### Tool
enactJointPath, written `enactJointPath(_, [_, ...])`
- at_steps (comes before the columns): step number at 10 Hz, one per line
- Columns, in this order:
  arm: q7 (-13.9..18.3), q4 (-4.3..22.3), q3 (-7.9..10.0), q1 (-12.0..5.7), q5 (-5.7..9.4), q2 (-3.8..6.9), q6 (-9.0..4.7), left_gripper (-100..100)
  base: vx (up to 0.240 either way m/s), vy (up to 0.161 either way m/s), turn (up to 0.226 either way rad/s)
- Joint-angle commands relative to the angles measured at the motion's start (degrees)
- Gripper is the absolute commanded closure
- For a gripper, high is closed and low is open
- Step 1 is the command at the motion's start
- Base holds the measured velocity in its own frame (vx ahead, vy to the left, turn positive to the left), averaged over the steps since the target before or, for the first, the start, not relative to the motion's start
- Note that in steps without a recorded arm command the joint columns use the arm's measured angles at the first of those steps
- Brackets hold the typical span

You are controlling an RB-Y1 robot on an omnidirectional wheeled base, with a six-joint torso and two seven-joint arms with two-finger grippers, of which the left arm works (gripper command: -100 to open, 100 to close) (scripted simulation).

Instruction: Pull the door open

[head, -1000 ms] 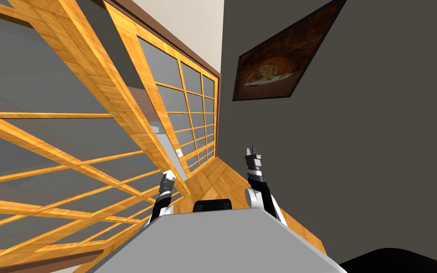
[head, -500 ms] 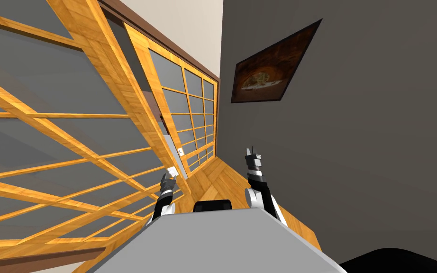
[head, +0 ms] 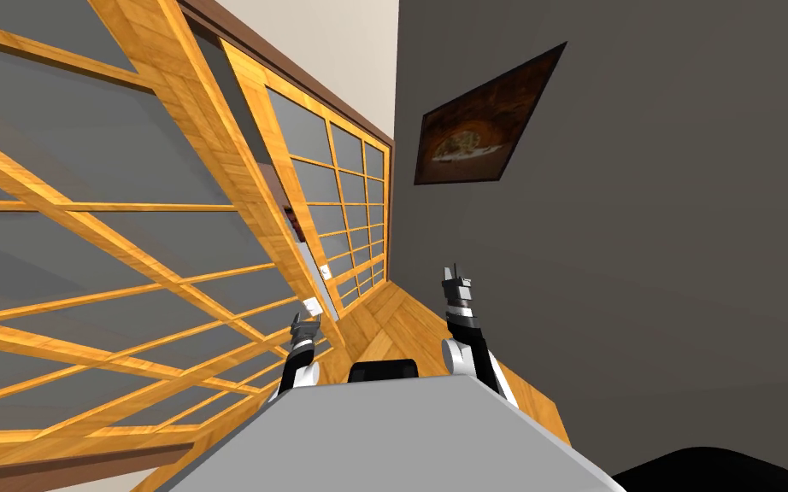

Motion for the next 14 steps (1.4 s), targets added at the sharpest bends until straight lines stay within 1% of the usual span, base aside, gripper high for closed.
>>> enactJointPath(1, [2.9, -0.1, -0.51, -0.24, 1.18, -0.18, 0.05, -100, -0.056, 0.018, -0.035])
enactJointPath(2, [3.2, -0.1, -0.51, -0.24, 1.18, -0.18, 0.05, -100, -0.042, 0.012, -0.024])
enactJointPath(3, [5.5, 0.0, -0.95, -0.53, 2.2, -0.31, 0.0, -100, -0.05, 0.012, -0.04])
enactJointPath(4, [7.0, 0.0, -1.4, -0.81, 3.24, -0.45, -0.05, -100, -0.065, 0.016, -0.061])
enactJointPath(5, [7.9, 0.0, -1.4, -0.81, 3.24, -0.45, -0.05, -100, -0.053, 0.005, -0.028])
enactJointPath(6, [9.9, 0.1, -1.85, -1.1, 4.27, -0.59, -0.1, -100, -0.05, 0.006, -0.043])
enactJointPath(7, [10.2, 0.1, -1.85, -1.1, 4.27, -0.59, -0.1, -100, -0.047, 0.008, -0.023])
enactJointPath(8, [12.6, 0.2, -2.3, -1.38, 5.31, -0.72, -0.15, -100, -0.052, 0.009, -0.044])
enactJointPath(9, [14.0, 0.3, -2.74, -1.66, 6.33, -0.86, -0.2, -100, -0.073, 0.015, -0.066])
enactJointPath(10, [14.9, 0.3, -2.74, -1.66, 6.33, -0.86, -0.2, -100, -0.06, 0.017, -0.021])
enactJointPath(11, [17.0, 0.3, -3.18, -1.94, 7.34, -1.0, -0.24, -100, -0.054, 0.014, -0.04])
enactJointPath(12, [17.3, 0.3, -3.18, -1.94, 7.34, -1.0, -0.24, -100, -0.04, 0.006, -0.022])
enactJointPath(13, [19.5, 0.4, -3.6, -2.21, 8.32, -1.14, -0.29, -100, -0.04, 0.002, -0.034])
enactJointPath(14, [21.0, 0.5, -4.01, -2.47, 9.27, -1.28, -0.34, -100, -0.074, 0.009, -0.068])
